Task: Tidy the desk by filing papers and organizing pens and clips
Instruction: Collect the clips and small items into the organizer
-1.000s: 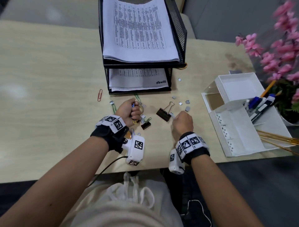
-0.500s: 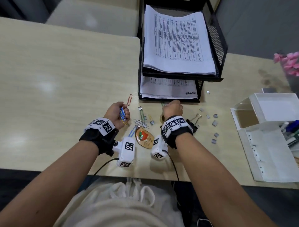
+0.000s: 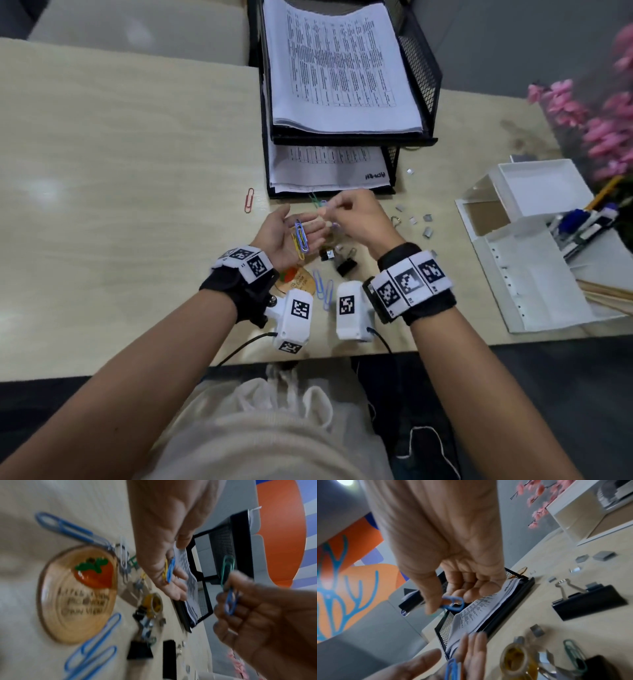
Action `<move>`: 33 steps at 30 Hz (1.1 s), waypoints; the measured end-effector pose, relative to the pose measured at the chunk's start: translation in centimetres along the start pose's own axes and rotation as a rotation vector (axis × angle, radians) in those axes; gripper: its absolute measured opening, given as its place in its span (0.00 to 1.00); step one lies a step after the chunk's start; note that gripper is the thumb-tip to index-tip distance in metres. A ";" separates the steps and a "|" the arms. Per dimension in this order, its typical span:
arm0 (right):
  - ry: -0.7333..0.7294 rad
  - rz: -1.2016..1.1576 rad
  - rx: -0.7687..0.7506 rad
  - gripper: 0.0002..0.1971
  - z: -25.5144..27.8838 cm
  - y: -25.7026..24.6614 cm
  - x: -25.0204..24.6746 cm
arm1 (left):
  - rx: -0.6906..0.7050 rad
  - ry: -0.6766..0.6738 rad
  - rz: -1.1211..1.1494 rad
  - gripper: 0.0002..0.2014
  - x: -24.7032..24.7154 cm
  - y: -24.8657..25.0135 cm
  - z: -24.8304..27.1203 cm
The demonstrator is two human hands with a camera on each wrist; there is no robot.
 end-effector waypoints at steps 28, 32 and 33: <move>0.151 0.427 0.300 0.07 6.6 7.9 4.2 | 0.056 0.068 -0.055 0.18 -3.8 0.4 2.2; 0.117 0.526 0.267 0.05 6.6 7.7 4.2 | 0.063 0.116 -0.035 0.18 -4.9 0.1 2.7; 0.106 0.540 0.262 0.07 6.5 7.6 4.2 | 0.068 0.122 -0.024 0.18 -5.1 0.1 2.8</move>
Point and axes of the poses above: each hand's wrist, its own z-axis away from the middle knuckle, its own x-axis out of the palm, y = z × x, the point moved 4 cm from there along -z, towards the middle knuckle, and after that the axes turned 2 degrees about z, right-handed, at the moved point
